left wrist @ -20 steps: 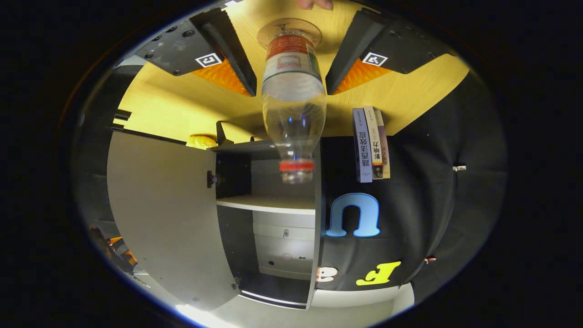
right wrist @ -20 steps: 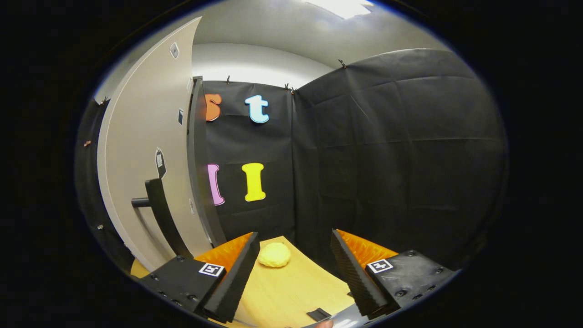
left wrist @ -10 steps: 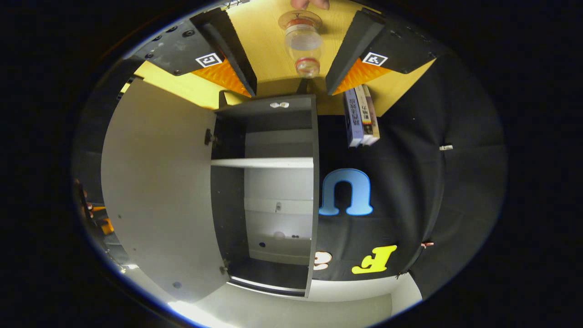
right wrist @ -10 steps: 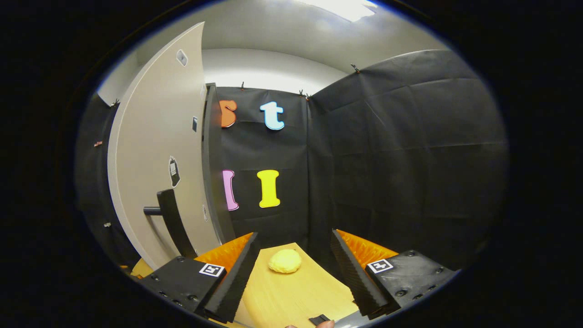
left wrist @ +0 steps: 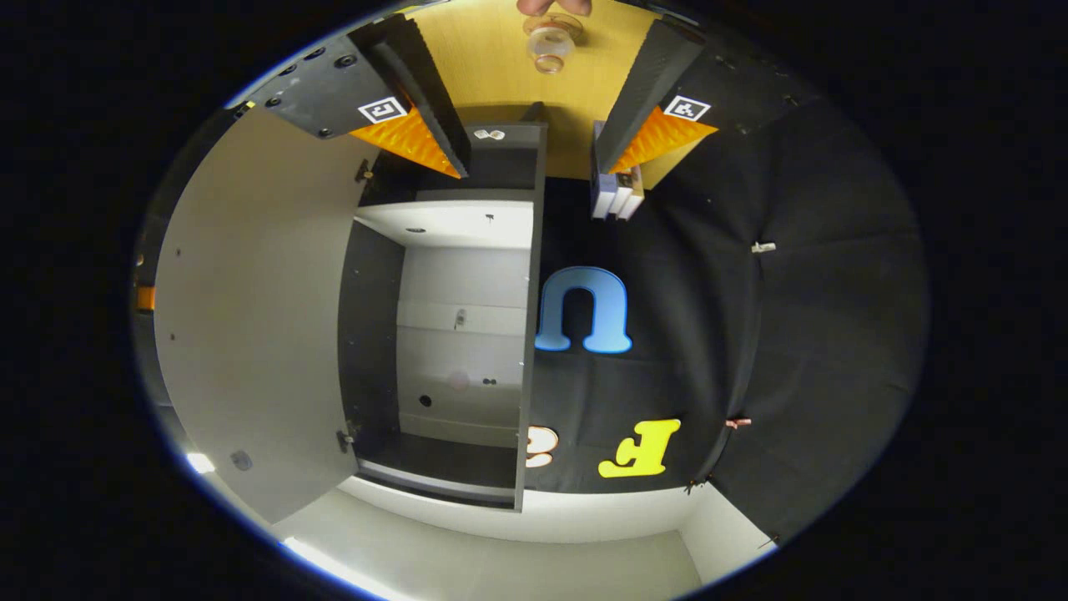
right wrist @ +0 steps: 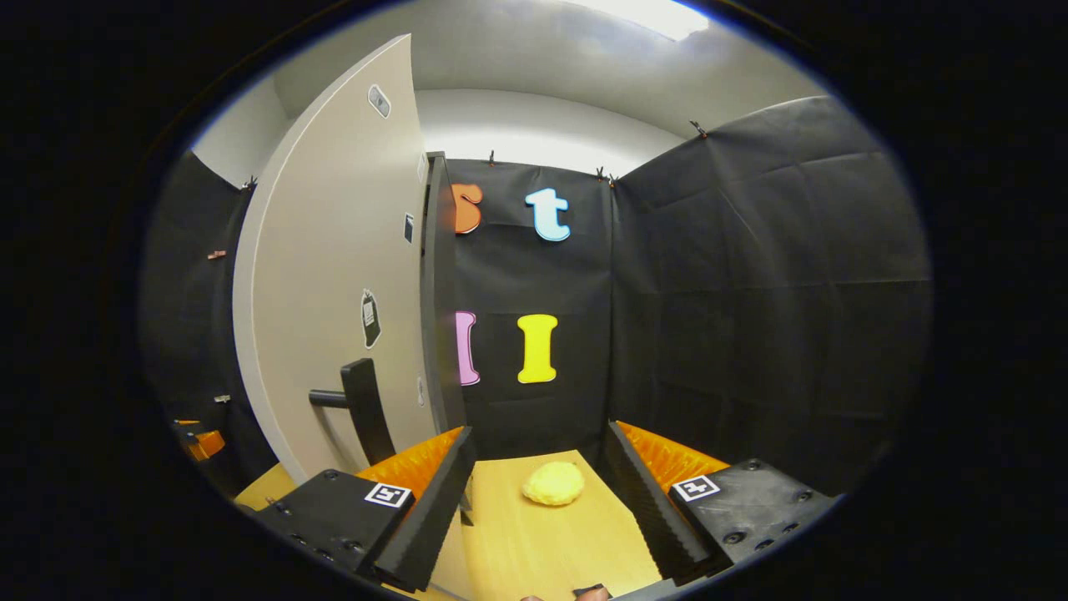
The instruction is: Open the cabinet door with the right hand, grasp the bottle in the cabinet with the left hand and place it on the coaster, then close the cabinet door with the right hand.
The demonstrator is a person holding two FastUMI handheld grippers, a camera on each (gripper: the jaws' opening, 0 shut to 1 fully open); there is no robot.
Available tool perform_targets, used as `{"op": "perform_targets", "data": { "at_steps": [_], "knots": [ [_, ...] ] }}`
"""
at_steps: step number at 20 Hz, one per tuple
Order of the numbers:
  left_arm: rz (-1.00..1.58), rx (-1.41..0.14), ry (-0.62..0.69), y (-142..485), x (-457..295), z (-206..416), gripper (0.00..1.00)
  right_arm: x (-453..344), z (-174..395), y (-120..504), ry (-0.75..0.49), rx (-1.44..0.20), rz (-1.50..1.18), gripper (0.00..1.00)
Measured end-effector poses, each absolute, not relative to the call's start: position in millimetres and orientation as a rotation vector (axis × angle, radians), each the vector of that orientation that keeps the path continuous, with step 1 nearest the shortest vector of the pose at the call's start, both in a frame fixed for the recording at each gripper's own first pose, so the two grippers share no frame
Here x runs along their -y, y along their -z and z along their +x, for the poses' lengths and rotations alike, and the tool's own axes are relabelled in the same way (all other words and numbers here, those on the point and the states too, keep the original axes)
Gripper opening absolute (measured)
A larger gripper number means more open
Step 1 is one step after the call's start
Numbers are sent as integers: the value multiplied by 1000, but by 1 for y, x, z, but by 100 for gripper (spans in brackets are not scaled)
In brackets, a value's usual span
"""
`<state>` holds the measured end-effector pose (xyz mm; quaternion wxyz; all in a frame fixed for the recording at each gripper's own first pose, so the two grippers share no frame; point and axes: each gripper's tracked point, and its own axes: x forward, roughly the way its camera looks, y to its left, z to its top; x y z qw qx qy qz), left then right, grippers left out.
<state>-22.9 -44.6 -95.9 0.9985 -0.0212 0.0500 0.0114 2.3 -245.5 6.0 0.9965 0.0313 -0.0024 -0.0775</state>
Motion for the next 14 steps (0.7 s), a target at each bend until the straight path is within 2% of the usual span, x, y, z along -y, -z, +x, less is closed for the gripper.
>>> {"op": "perform_targets", "data": {
  "at_steps": [6, 8, 14],
  "knots": [
    [-47, -82, -38, 77, 20, -27, 96, 227, 1, 0, 117, -25, 89, 98],
    [-22, -79, -37, 77, 13, -29, 94, 220, 1, -3, 106, -12, 65, 90],
    [-20, -64, -19, 69, -9, -34, 96, 141, -9, -1, 65, -26, 68, 94]
  ]
}}
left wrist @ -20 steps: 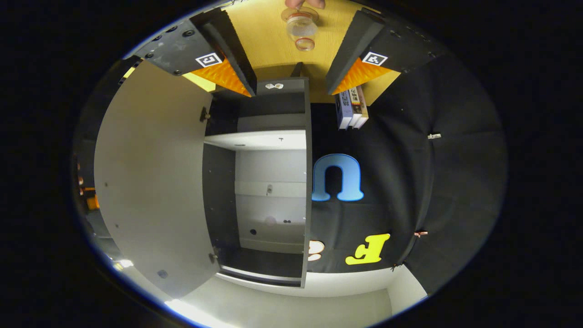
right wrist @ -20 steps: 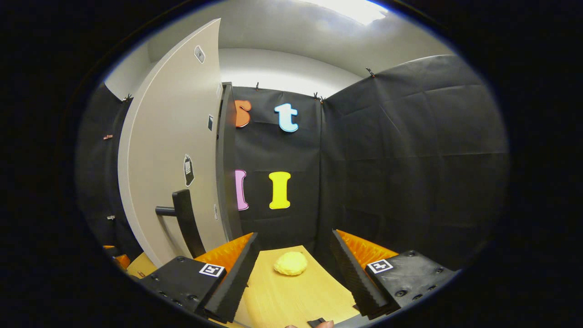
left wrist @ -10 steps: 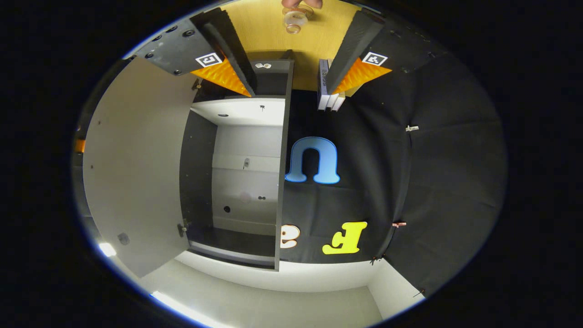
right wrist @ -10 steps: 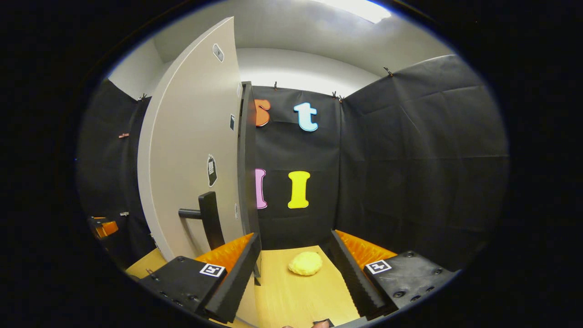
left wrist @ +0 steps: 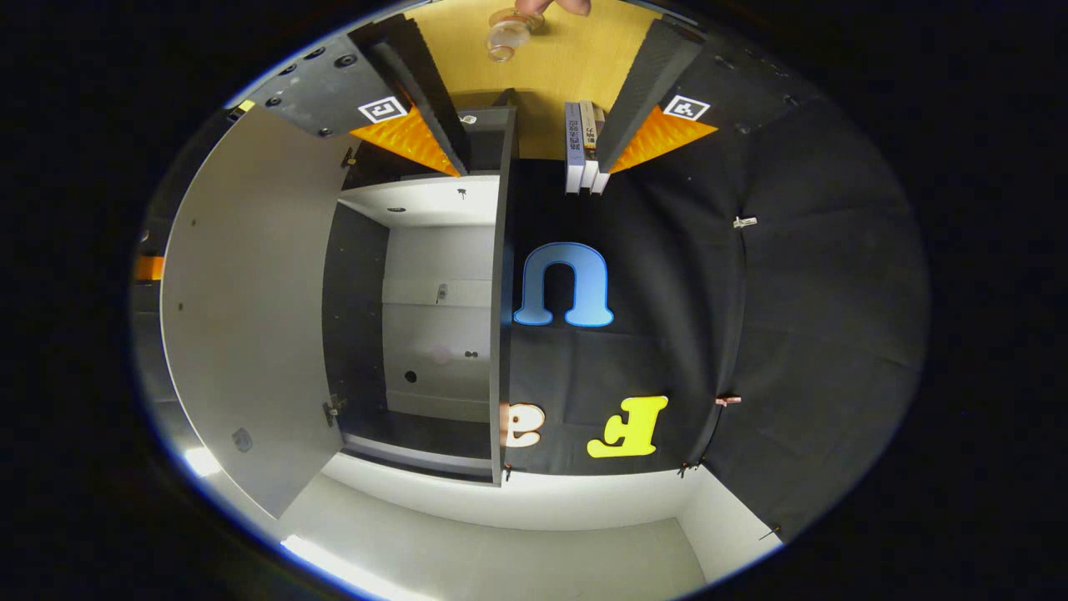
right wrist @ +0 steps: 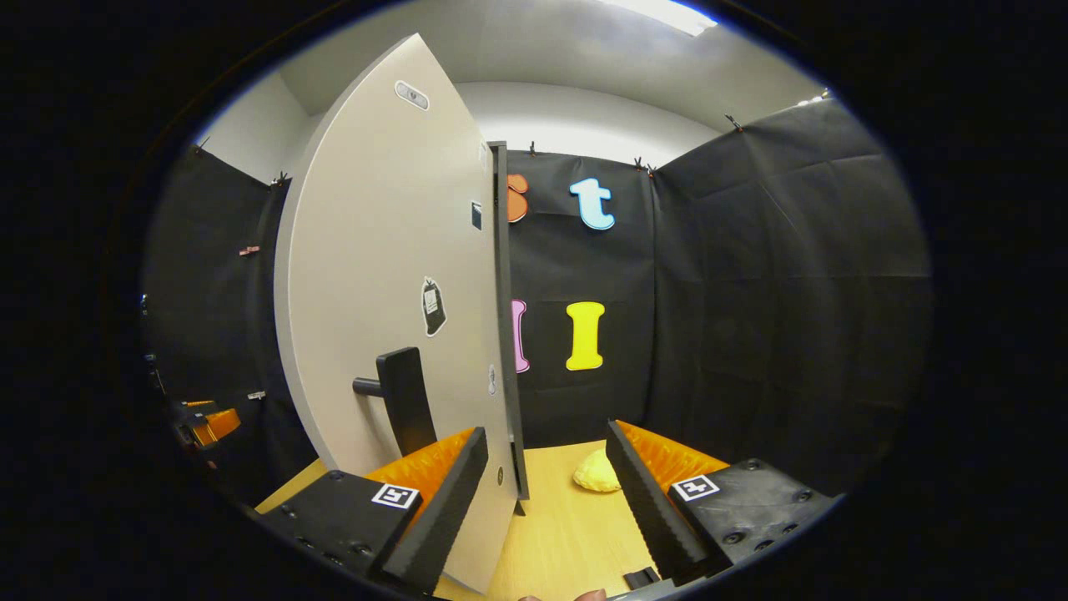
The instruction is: Open the cabinet door with the right hand, grasp the bottle in the cabinet with the left hand and place it on the coaster, then close the cabinet door with the right hand.
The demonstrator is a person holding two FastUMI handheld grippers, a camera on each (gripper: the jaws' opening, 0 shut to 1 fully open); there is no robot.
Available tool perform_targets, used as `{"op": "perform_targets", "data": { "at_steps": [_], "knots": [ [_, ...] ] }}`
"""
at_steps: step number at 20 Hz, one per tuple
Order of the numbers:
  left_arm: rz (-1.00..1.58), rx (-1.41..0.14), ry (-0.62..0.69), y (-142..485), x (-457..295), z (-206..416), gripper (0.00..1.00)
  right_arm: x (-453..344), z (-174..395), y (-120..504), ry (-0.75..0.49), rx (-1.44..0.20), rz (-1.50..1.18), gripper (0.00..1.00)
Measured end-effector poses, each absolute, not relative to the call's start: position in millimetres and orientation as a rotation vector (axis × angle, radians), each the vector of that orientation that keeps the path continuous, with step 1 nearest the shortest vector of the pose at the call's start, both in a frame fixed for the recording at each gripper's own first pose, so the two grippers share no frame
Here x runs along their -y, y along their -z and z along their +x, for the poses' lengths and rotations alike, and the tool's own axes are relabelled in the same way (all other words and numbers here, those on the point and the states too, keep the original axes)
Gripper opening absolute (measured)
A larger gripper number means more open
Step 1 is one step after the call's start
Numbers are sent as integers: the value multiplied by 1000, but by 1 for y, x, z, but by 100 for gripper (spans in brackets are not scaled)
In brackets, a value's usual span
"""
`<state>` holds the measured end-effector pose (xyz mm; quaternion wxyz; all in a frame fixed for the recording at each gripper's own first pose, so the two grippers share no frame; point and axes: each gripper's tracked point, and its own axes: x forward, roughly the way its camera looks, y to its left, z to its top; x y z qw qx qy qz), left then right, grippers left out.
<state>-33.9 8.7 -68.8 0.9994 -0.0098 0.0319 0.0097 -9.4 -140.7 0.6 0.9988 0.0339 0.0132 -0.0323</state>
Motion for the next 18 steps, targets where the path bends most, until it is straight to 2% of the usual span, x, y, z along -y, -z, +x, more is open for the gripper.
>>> {"op": "perform_targets", "data": {
  "at_steps": [5, 15, 18],
  "knots": [
    [-35, -59, -13, 63, -19, -31, 96, 85, -2, 0, 64, 2, 73, 94],
    [-30, -52, -13, 57, -47, -21, 97, -22, 41, 10, -86, -17, 124, 97],
    [-22, -49, -9, 54, -51, -16, 96, -23, 44, 13, -109, -18, 126, 97]
  ]
}}
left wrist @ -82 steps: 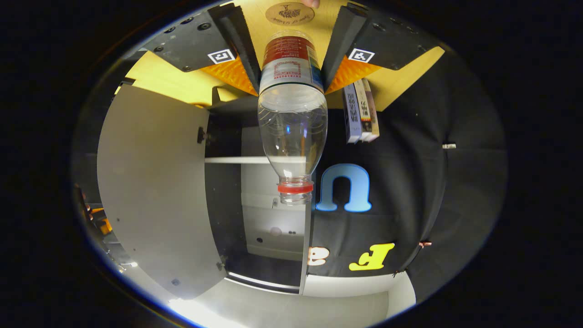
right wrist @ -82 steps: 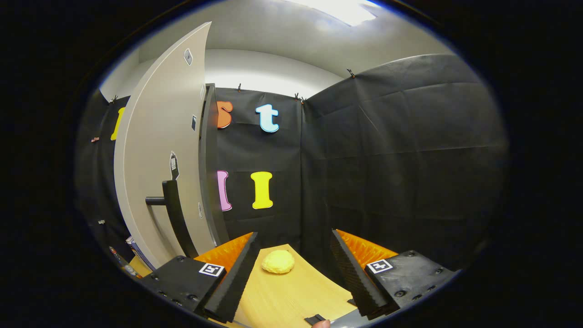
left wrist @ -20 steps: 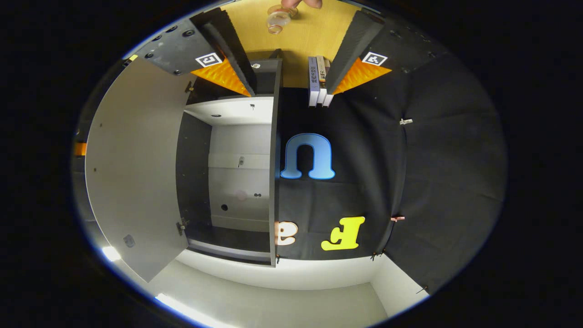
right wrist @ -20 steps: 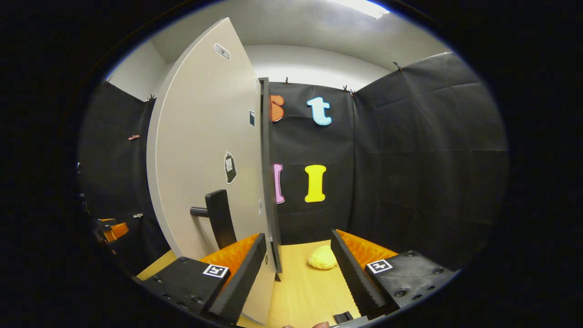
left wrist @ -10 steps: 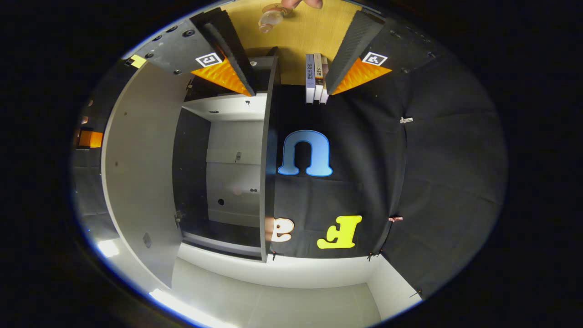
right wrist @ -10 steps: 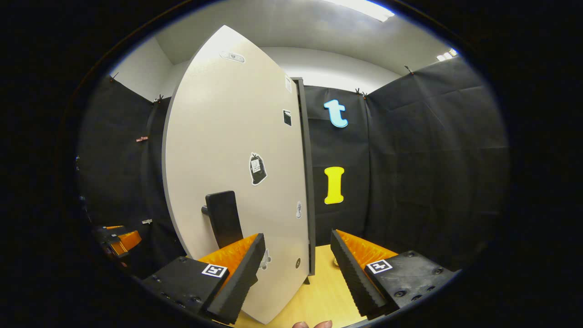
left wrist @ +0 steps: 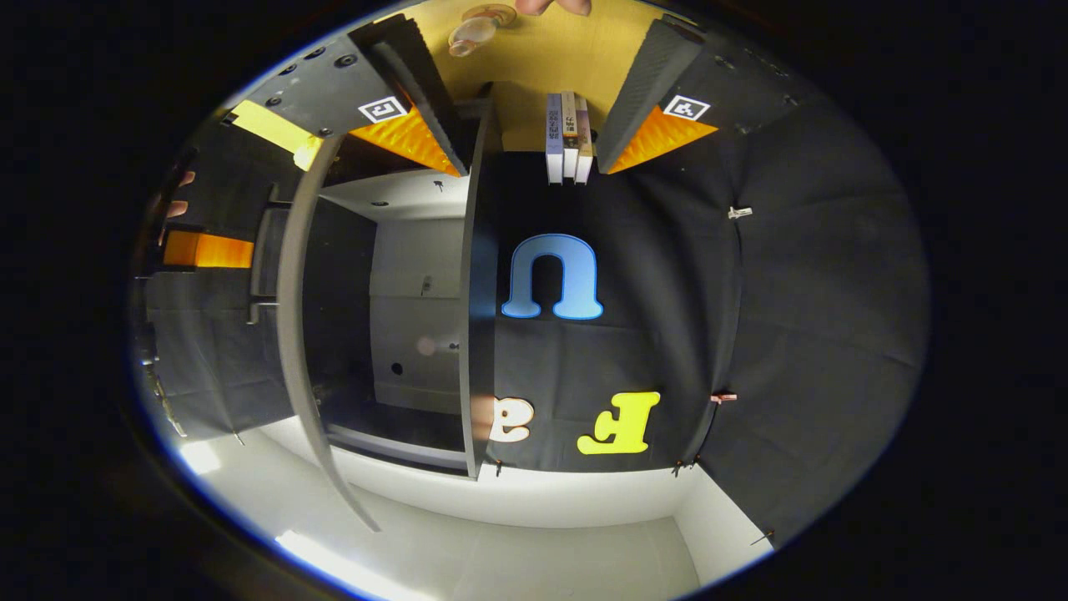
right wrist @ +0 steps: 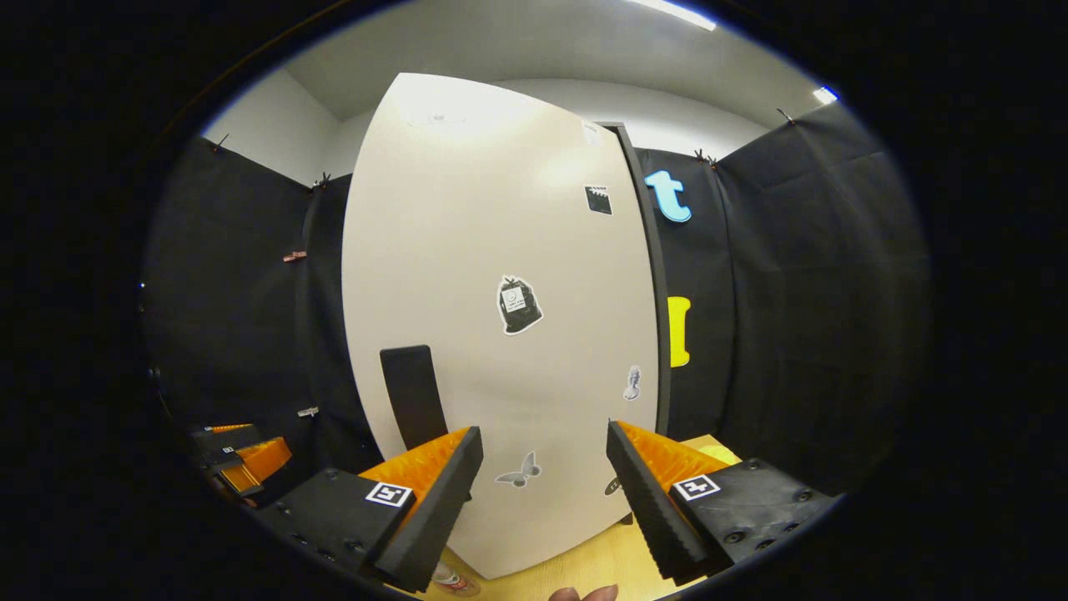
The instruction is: Open the cabinet door with the right hand, grasp the bottle in the cabinet with the left hand and place it on the coaster, then close the cabinet door with the right hand.
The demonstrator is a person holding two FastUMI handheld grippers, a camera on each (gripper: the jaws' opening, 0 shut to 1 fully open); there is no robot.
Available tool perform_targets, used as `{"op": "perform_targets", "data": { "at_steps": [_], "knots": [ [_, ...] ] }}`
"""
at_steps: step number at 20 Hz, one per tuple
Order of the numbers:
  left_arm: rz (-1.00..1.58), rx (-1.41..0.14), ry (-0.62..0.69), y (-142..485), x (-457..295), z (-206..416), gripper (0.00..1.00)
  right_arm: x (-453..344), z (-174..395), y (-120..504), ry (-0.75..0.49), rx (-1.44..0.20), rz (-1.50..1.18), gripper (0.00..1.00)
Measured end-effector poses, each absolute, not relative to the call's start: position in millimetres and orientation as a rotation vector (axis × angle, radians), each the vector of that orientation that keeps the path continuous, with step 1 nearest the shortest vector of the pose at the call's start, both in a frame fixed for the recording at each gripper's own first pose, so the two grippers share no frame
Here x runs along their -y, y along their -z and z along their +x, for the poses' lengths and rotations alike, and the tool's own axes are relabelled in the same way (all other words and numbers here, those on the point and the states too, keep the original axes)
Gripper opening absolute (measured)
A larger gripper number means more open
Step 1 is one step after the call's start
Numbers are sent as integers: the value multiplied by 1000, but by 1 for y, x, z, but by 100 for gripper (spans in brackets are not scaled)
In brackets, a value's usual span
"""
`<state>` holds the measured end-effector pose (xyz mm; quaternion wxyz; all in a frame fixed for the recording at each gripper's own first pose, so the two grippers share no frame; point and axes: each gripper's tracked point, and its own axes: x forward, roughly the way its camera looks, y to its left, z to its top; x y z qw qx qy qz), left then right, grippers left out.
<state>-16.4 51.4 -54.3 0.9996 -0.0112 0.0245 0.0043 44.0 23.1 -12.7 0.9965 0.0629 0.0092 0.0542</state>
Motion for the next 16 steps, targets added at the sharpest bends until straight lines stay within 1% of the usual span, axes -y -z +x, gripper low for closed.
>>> {"op": "perform_targets", "data": {
  "at_steps": [8, 14, 16],
  "knots": [
    [-23, -48, 22, 52, -39, -9, 95, -26, 46, 8, -105, -11, 112, 97],
    [-17, -34, 35, 45, -18, -17, 95, -27, 43, 7, -90, -9, 94, 97],
    [-12, -36, 39, 44, -11, -19, 97, -26, 44, 7, -75, 4, 86, 97]
  ]
}}
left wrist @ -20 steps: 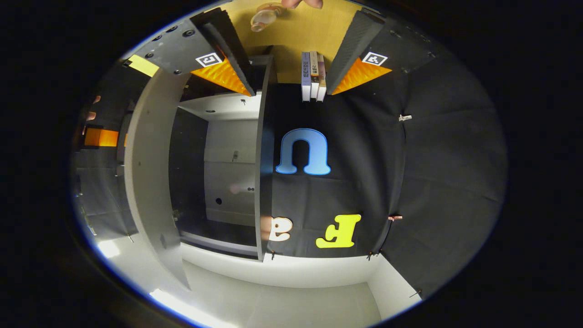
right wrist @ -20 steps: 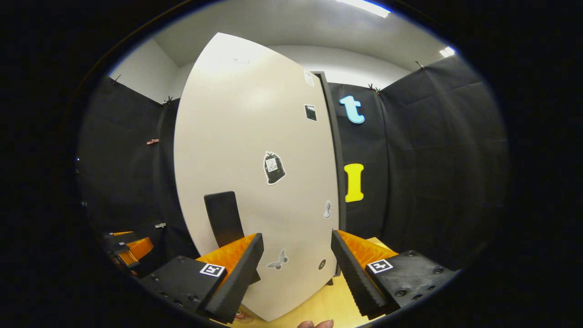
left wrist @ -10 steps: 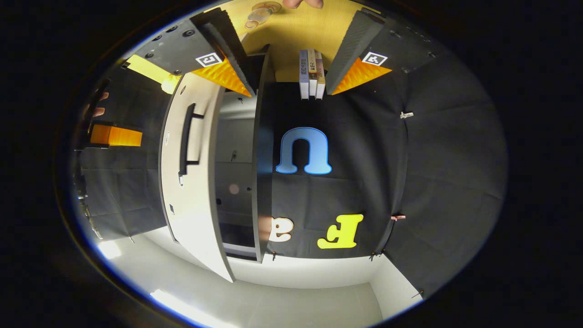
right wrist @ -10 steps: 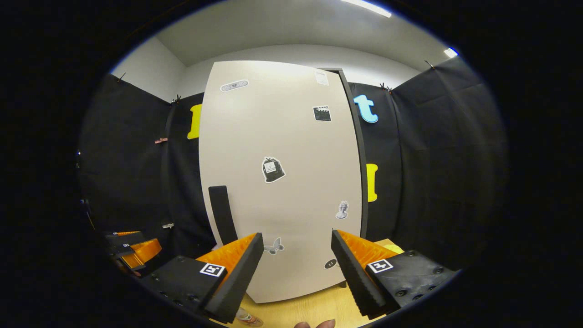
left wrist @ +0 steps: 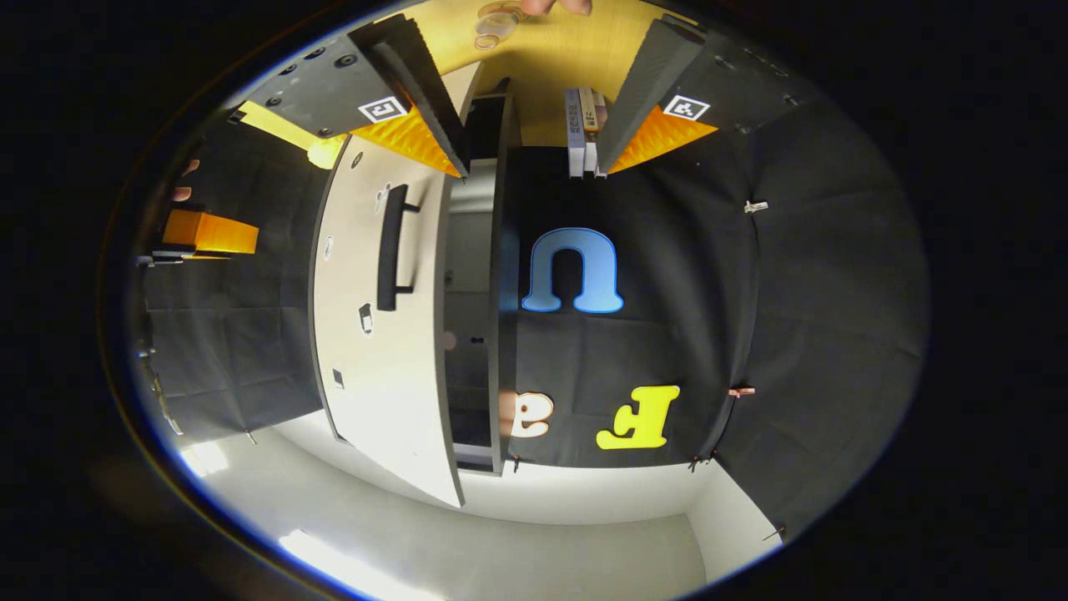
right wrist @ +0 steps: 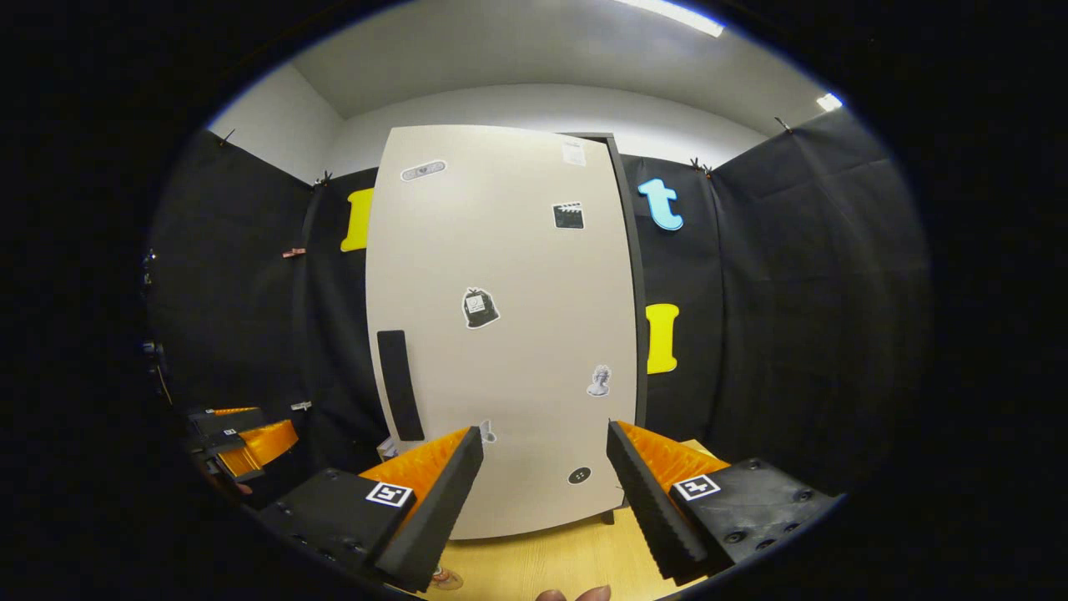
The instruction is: Open the cabinet door with the right hand, grasp the bottle in the cabinet with the left hand and place it on the coaster, then close the cabinet door with the right hand.
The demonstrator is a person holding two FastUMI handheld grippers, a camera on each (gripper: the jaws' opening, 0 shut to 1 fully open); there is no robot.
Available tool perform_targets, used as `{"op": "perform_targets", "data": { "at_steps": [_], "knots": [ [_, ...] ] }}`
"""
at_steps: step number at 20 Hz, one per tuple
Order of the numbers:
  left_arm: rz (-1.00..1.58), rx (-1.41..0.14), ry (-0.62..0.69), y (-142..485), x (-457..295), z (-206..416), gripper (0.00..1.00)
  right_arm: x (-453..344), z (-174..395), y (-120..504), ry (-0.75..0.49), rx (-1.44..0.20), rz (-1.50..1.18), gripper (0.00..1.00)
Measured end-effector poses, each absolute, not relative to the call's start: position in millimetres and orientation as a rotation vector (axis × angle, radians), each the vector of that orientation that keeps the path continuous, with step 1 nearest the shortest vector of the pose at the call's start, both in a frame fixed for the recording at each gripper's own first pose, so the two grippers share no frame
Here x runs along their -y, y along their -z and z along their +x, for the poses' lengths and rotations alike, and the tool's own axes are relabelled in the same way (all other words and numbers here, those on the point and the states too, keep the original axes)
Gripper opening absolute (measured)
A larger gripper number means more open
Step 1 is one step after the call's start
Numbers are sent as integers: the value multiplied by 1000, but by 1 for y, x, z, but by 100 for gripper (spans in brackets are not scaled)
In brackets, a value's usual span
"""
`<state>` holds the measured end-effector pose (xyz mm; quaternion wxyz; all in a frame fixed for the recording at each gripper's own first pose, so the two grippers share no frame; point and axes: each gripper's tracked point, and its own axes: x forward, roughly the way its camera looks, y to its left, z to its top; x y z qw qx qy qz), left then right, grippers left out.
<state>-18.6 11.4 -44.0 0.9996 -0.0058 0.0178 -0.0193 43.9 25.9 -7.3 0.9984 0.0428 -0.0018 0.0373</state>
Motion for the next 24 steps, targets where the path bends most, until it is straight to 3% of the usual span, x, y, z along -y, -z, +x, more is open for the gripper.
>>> {"op": "perform_targets", "data": {
  "at_steps": [1, 7, 24],
  "knots": [
    [-10, -38, 37, 45, -10, -20, 94, -26, 44, 8, -71, 7, 85, 97],
    [-2, -36, 28, 44, 1, -25, 97, -25, 43, 10, -72, 10, 73, 97],
    [18, -15, 23, 37, 11, -29, 95, -4, 35, 10, -77, 18, 36, 97]
  ]
}}
